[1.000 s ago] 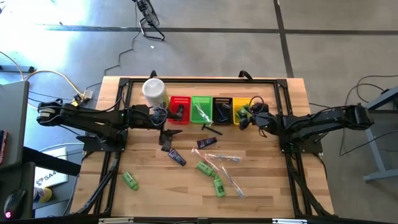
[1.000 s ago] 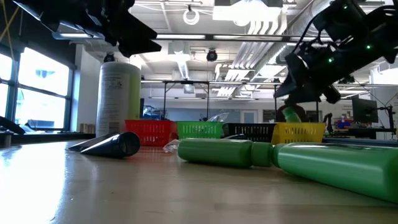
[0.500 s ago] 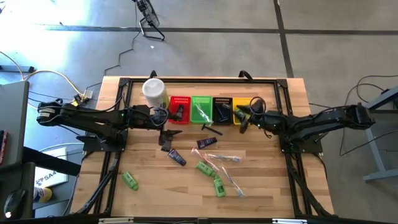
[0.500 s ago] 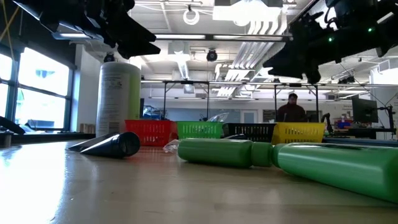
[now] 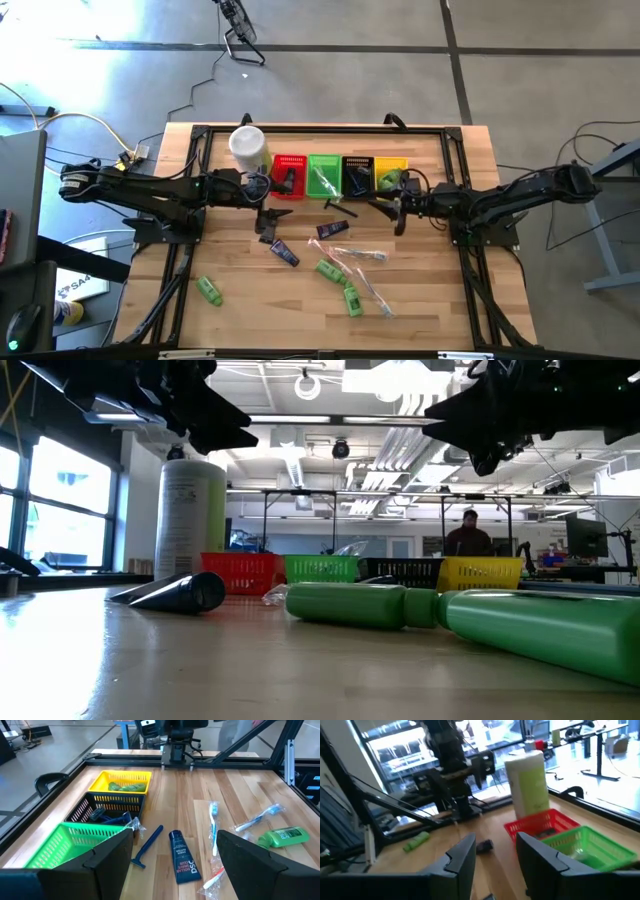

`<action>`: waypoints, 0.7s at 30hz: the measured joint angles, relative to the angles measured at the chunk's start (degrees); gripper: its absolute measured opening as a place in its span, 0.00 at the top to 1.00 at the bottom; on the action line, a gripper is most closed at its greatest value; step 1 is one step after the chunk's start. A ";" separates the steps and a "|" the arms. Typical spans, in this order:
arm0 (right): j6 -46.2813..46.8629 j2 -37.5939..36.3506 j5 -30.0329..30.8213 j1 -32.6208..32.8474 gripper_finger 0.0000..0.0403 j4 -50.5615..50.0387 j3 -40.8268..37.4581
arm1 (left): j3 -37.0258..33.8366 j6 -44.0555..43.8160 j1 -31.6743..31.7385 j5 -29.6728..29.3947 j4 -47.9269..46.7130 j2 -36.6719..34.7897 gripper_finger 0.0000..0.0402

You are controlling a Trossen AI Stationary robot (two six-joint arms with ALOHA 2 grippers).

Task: Pick & Place Travel size toiletries
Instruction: Put the blue toothbrush into the green bin

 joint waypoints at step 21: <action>-0.02 0.00 0.00 0.36 0.73 -0.07 0.02 | 0.00 -0.02 0.00 0.00 0.06 0.00 0.30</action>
